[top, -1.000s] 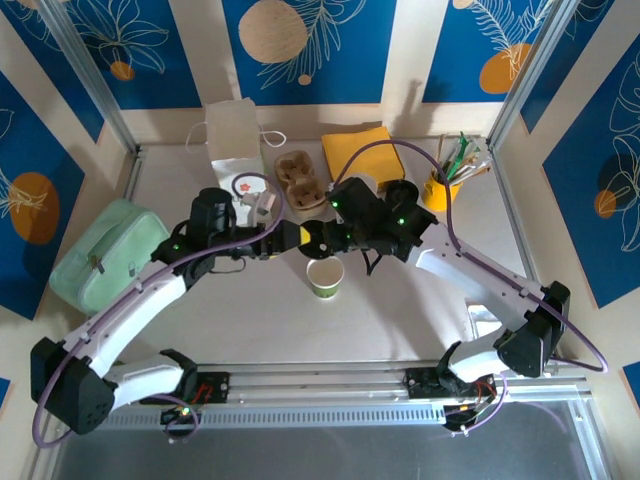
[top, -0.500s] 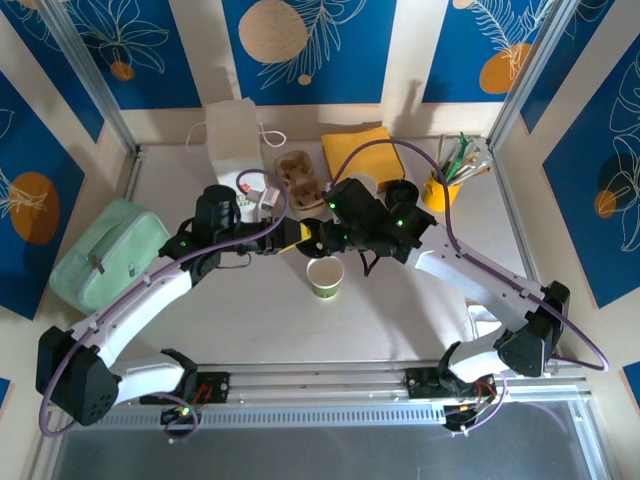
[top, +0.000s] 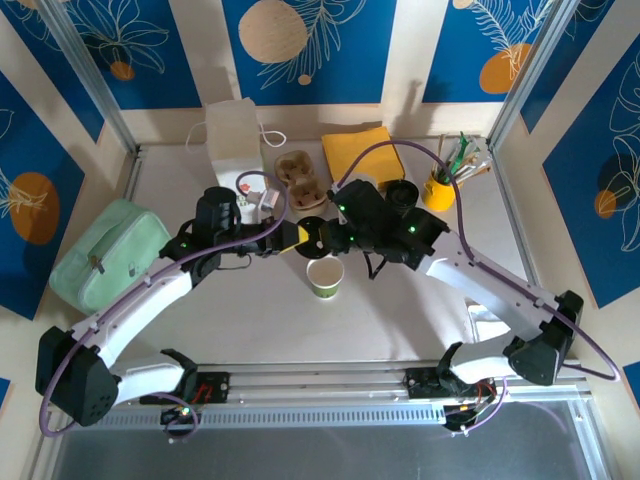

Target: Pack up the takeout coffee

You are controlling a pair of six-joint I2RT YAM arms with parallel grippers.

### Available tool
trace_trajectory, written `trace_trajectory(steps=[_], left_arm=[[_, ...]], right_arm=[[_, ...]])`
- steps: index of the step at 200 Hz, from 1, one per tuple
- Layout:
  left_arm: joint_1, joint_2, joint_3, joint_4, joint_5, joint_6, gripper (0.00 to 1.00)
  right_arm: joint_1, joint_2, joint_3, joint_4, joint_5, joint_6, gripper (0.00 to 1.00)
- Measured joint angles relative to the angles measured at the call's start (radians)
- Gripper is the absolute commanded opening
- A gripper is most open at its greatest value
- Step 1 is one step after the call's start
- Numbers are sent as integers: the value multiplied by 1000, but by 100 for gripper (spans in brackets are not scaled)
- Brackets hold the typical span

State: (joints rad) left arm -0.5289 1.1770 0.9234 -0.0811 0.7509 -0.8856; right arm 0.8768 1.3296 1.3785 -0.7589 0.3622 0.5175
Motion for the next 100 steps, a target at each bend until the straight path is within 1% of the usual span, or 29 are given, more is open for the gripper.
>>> trace_trajectory(steps=[32, 55, 66, 82, 100], left_arm=[[0, -6, -1, 0, 0, 0, 20], [1, -12, -3, 0, 0, -2, 20], [4, -16, -3, -2, 0, -8, 20], [13, -19, -3, -9, 0, -24, 20], [24, -19, -3, -26, 0, -44, 17]], right_arm=[[-4, -127, -115, 93, -42, -10, 53], [-10, -246, -202, 178, -69, -63, 55], [-11, -300, -242, 218, -77, -96, 59], [-14, -377, -312, 293, -85, -169, 59], [-15, -446, -397, 378, -97, -279, 60]])
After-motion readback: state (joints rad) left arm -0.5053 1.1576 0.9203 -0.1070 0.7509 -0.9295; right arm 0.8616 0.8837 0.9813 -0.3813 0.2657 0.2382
